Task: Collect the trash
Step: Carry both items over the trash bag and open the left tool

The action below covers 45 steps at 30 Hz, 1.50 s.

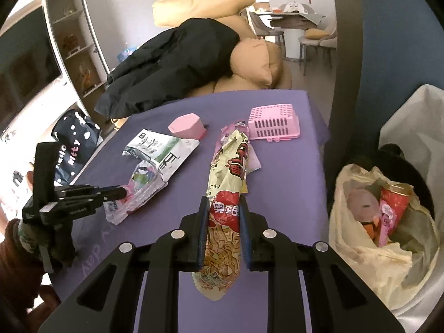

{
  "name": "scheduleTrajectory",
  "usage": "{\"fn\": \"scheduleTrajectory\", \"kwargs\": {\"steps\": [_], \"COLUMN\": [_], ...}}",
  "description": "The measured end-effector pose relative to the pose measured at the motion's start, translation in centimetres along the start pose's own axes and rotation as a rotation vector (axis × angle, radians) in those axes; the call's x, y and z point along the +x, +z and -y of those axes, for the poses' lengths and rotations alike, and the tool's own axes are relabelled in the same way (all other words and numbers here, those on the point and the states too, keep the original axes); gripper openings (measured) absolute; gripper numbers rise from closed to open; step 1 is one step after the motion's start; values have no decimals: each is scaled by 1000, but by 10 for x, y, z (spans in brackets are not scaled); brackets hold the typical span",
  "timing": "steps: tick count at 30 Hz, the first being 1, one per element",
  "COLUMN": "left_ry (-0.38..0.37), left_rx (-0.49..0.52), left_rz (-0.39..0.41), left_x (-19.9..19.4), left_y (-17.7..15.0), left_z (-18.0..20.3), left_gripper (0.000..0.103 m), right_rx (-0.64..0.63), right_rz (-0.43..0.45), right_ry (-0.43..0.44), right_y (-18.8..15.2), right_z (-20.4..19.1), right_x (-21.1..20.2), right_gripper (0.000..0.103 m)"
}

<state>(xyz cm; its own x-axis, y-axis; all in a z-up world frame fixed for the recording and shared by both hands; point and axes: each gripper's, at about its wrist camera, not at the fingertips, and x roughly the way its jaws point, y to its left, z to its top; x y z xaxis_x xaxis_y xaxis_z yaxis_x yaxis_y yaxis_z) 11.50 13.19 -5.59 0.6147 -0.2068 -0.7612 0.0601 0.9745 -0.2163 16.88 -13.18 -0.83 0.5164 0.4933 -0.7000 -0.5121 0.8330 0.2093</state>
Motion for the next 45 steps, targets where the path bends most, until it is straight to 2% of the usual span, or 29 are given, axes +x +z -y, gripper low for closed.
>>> {"fn": "scheduleTrajectory", "kwargs": {"steps": [4, 7, 13, 19, 28, 37, 45], "left_ry": [31, 25, -39, -99, -205, -330, -367], "left_rx": [35, 49, 71, 97, 156, 129, 146], "left_rz": [90, 164, 252, 303, 284, 160, 82], "left_x": [-32, -58, -93, -100, -70, -2, 56], "left_y": [17, 32, 59, 88, 121, 138, 134], "left_z": [14, 24, 51, 89, 162, 218, 247], "left_gripper": [8, 7, 7, 7, 7, 7, 7], "right_rx": [-11, -26, -29, -42, 8, 136, 197], "right_rz": [36, 75, 137, 220, 317, 349, 346], "right_ry": [5, 6, 9, -21, -137, -241, -289], "right_y": [2, 6, 13, 22, 27, 5, -7], "right_z": [1, 0, 6, 22, 84, 156, 189], "right_x": [-15, -29, -51, -82, -131, -159, -159], "right_gripper": [20, 20, 20, 20, 20, 20, 20]}}
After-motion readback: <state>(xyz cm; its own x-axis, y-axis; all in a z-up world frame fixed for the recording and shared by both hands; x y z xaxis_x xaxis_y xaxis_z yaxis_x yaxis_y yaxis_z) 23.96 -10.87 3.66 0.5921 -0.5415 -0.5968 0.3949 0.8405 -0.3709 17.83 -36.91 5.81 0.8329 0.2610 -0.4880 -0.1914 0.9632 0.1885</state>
